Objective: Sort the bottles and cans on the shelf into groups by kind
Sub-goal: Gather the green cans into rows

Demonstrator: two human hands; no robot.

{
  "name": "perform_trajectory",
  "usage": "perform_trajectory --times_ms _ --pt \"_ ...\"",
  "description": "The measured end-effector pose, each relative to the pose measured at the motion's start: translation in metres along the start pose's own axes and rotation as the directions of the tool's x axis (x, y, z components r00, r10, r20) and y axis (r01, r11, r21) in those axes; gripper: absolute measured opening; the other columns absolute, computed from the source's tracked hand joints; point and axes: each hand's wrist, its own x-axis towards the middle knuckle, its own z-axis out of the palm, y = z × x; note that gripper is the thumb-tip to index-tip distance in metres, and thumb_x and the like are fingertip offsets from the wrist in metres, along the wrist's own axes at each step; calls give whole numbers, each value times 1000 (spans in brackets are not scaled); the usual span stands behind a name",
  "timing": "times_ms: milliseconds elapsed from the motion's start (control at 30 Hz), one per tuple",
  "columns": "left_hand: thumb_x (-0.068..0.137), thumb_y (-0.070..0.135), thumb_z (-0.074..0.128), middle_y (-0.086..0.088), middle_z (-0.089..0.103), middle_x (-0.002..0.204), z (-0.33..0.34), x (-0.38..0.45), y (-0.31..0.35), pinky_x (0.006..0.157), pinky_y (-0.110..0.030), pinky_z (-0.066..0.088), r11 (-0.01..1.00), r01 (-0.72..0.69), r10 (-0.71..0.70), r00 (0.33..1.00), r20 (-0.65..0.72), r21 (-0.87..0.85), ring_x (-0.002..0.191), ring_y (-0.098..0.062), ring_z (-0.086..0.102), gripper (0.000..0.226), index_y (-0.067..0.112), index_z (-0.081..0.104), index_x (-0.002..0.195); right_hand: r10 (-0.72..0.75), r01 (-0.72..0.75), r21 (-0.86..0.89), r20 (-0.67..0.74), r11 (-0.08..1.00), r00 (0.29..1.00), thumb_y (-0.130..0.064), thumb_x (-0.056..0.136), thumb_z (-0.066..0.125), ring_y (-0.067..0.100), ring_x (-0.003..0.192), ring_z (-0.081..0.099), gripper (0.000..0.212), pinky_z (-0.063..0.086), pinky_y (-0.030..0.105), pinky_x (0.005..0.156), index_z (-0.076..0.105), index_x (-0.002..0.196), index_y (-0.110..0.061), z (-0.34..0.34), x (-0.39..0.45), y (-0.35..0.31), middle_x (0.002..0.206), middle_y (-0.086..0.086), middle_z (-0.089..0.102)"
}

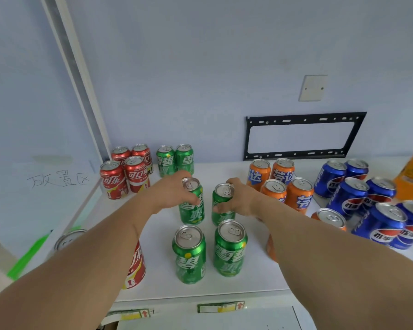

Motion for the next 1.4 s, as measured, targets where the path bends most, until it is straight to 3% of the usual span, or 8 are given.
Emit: perform_trajectory --times_ms 200,500,700,833,933,1100,1267,1400 --pt "64 21 87 -3 62 102 9 1 -4 85 -39 53 994 -12 7 999 42 112 95 -20 60 59 23 53 112 12 -13 -21 -33 1000 999 -51 70 81 31 134 43 108 39 44 109 18 153 -23 -16 -3 -10 154 11 35" --pt "64 26 89 -3 61 108 8 8 -14 93 -44 50 994 -3 -6 996 87 107 100 -21 59 68 25 48 119 34 -40 -110 -53 993 998 -53 80 72 28 126 50 85 43 41 105 31 148 -23 -24 -6 -18 148 8 44" --pt "74 44 82 -1 41 149 -8 19 -4 105 -33 38 997 1 -14 986 168 79 132 -21 42 91 19 36 148 20 -30 -133 -76 991 997 -55 82 67 26 127 50 77 44 37 102 37 146 -23 -24 1 -29 147 7 44" --pt "78 57 72 0 43 149 -33 38 0 110 -38 36 999 21 -24 996 81 38 132 -20 43 82 20 41 145 3 -13 -134 -76 991 997 -54 84 67 24 124 51 73 43 35 101 40 144 -22 -30 20 -37 145 5 47" --pt "80 60 68 0 48 145 -50 57 0 106 -35 39 986 27 -23 999 -26 166 127 -20 47 79 20 45 143 -40 26 -171 -77 985 996 -53 86 64 23 127 49 70 39 33 101 40 144 -21 -36 45 -45 145 4 48" --pt "88 47 65 -4 57 131 -72 83 0 99 -38 46 957 27 22 986 -167 287 115 -21 56 56 17 53 133 -104 99 -172 -19 980 994 -50 89 63 24 130 46 72 38 34 105 35 148 -18 -39 96 -58 149 6 42" --pt "87 45 66 -4 58 117 -90 105 -16 69 -28 43 934 67 1 981 -192 351 90 -18 57 54 20 51 133 -128 130 -114 25 985 991 -45 87 68 27 132 45 82 39 37 107 26 152 -17 -29 145 -73 152 10 39" --pt "86 43 69 -8 55 129 -98 128 -26 85 -32 44 888 74 18 980 -196 454 107 -22 54 59 16 48 134 -129 132 -65 42 989 991 -39 83 75 28 138 39 97 37 37 107 13 155 -19 -14 173 -81 157 10 30"
